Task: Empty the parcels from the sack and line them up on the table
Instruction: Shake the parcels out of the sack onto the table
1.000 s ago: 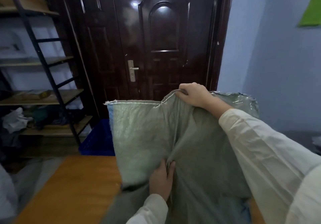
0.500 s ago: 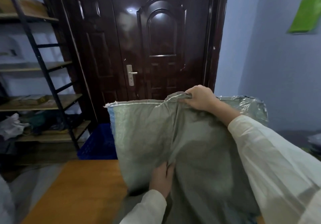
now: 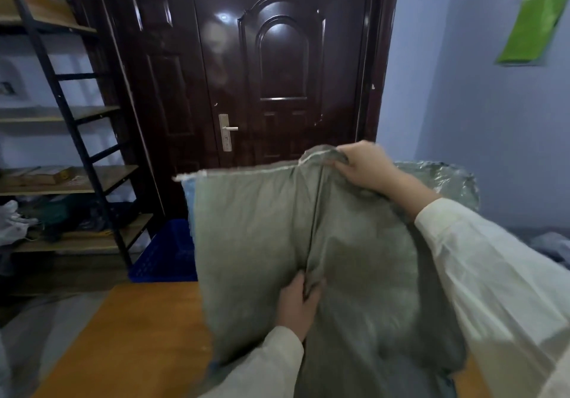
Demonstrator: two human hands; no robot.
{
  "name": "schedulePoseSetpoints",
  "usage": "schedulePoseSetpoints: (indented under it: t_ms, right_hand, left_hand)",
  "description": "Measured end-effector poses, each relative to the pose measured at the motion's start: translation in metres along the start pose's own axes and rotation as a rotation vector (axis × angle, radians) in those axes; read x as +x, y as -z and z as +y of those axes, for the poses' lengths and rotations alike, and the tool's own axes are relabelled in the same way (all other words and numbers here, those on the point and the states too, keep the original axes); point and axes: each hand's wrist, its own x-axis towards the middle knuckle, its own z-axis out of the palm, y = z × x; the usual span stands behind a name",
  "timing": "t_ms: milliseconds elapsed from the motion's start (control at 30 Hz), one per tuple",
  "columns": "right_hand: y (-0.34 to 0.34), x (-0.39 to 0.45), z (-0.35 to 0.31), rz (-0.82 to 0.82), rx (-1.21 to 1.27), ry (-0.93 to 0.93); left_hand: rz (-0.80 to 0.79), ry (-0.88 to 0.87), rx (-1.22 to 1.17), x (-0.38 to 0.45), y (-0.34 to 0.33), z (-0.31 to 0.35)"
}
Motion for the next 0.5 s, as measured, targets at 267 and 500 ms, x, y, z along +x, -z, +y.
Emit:
schedulePoseSetpoints:
  t_ms: [267,500]
  right_hand:
    - [-0.029,-0.019,0.003,-0.110,0.085,-0.091]
    - [-0.028,-0.022,0.000,-0.314,0.093,-0.153]
  left_hand:
    - [-0.089,0.288,0.534,-0.021,0.005,-0.045]
    - [-0.199,0.323,0.587,-0.037,-0.009,-0.076]
